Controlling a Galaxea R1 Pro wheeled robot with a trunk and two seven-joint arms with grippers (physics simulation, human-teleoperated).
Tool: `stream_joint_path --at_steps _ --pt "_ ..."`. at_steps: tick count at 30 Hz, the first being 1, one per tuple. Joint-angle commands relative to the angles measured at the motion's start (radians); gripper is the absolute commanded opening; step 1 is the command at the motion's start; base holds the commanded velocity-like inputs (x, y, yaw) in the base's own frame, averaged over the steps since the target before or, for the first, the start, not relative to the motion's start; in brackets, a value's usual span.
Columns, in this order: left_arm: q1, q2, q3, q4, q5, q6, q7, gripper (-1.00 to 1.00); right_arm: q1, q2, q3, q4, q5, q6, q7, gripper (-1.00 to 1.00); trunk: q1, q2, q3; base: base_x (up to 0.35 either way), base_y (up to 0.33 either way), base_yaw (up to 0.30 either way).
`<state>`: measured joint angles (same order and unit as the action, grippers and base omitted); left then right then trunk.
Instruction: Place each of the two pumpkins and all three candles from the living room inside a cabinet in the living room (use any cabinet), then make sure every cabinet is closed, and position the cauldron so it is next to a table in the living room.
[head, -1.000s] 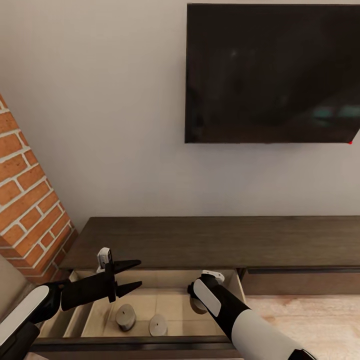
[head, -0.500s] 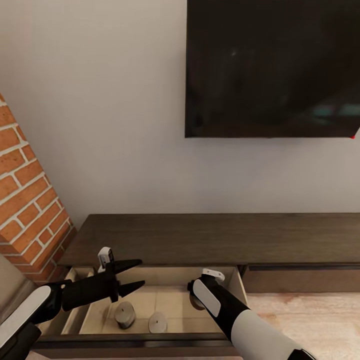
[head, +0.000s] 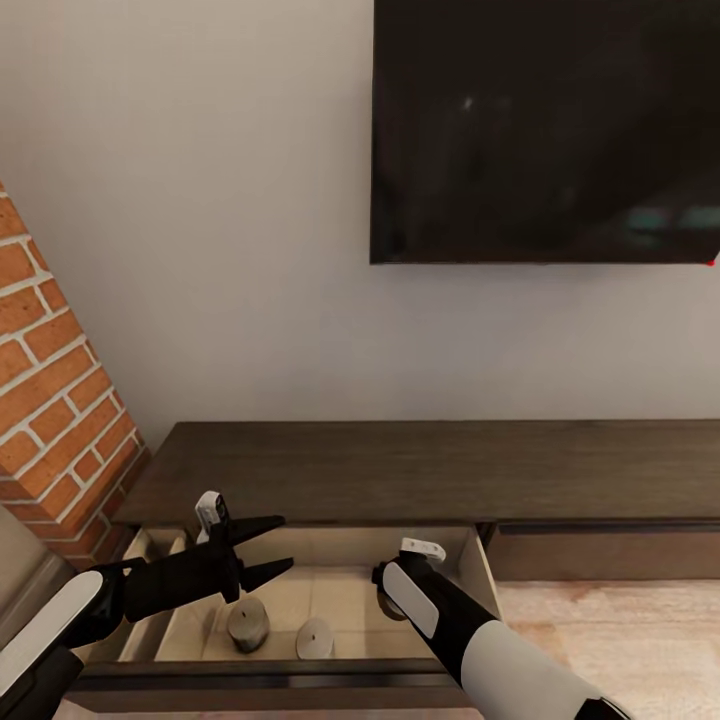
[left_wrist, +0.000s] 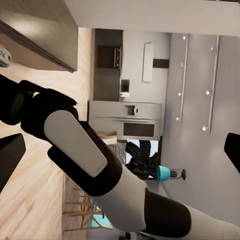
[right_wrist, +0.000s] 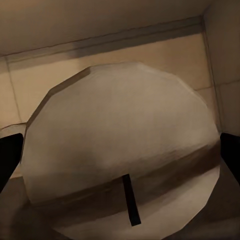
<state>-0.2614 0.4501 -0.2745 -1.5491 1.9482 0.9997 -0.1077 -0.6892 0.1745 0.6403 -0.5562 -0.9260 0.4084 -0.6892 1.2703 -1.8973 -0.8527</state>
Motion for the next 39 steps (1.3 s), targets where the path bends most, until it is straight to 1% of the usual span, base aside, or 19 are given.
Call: stream_joint_path --at_steps 1,8,37,38,39 --pt "-0.001 0.001 -0.002 -0.003 -0.008 0.000 -0.011 1.00 -0.001 0.000 0.003 -0.001 -0.002 0.004 -0.006 -1.00 0.004 -0.008 -0.004 0.000 0.000 0.000" --pt "-0.001 0.001 -0.016 -0.011 -0.008 0.000 -0.011 1.00 -0.001 0.000 0.004 -0.001 -0.002 0.004 -0.004 -1.00 0.031 -0.057 -0.026 0.000 0.000 0.000" --pt "-0.001 0.000 -0.018 -0.009 -0.008 -0.001 -0.010 1.00 -0.001 -0.001 0.006 0.001 -0.004 0.026 0.000 -1.00 0.142 -0.260 -0.117 0.000 0.000 0.000" --pt "-0.001 0.001 -0.018 -0.009 -0.008 0.000 -0.011 1.00 -0.001 -0.001 0.006 0.001 -0.004 0.029 0.000 -1.00 0.142 -0.260 -0.117 0.000 0.000 0.000" --pt "-0.001 0.001 -0.018 -0.009 -0.008 -0.001 -0.011 1.00 -0.001 -0.001 0.006 0.001 -0.004 0.032 0.000 1.00 0.142 -0.260 -0.117 0.000 0.000 0.000"
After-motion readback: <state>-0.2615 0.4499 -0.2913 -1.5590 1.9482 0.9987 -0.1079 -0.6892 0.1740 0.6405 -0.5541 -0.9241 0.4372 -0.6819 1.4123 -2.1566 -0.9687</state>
